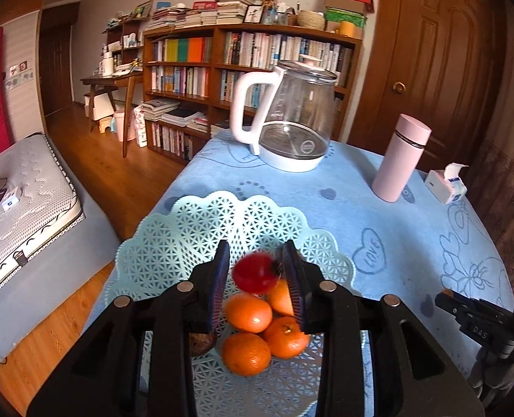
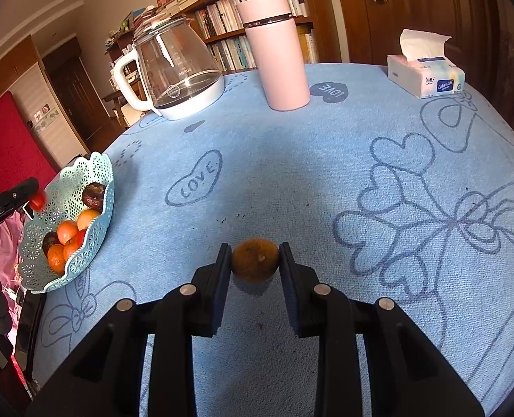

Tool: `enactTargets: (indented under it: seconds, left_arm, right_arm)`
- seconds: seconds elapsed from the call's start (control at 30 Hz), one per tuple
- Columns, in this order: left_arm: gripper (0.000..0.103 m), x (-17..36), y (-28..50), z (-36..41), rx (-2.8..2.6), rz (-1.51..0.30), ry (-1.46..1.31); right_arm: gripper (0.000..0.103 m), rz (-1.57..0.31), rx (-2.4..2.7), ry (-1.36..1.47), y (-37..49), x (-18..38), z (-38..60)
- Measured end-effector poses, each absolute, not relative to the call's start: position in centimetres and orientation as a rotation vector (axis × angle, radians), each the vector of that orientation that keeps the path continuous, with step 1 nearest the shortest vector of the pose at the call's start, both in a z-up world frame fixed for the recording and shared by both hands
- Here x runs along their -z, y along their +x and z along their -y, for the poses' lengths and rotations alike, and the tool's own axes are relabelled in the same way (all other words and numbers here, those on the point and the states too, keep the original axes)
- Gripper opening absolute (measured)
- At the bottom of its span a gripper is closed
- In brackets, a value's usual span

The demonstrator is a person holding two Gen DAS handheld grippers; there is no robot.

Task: Organize fruits
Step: 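Lower the red tomato into the basket and open the left tool, then carry the tan fruit into the basket and open the right tool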

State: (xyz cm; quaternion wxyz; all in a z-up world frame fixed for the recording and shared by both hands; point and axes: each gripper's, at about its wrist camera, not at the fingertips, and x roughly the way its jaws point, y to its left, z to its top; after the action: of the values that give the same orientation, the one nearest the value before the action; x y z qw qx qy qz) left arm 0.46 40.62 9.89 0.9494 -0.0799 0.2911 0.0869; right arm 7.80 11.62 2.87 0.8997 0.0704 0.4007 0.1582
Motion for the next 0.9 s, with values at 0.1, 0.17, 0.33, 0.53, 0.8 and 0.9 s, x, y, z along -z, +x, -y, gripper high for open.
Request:
enactTargets:
  seconds: [0.1,0.17,0.33,0.53,0.8,0.9]
  left_arm:
    - [0.062,-9.8,0.5,-41.2,-0.207,-0.591,-0.182]
    - [0.066,-9.9,0.4,-41.3,-0.211,-0.586,-0.184]
    - [0.092,-10.7,-0.1,-41.3,-0.218,-0.552,-0.175]
    - [0.100,-11.5,-0.8,-42.0,-0.226,-0.524,-0.162]
    - [0.100,-13.4,-2.8,-45.1,-0.275,-0.458,-0.167]
    - [0.100,-14.1,-3.6,-45.9,-0.281,-0.433,-0.172]
  right_arm:
    - [0.028,-0.827,-0.329,0.147,7.7,-2.8,-11.7]
    - [0.028,-0.827,-0.331,0.149,7.6,-2.8,-11.7]
    - [0.028,-0.820,-0.343,0.151,7.3,-3.1,-11.8]
    - [0.028,-0.800,-0.363,0.150,6.7,-3.9,-12.1]
    - [0.028,-0.765,-0.451,0.113,5.5,-6.1,-15.9]
    - [0.028,-0.751,-0.527,0.080,5.0,-7.3,-19.1]
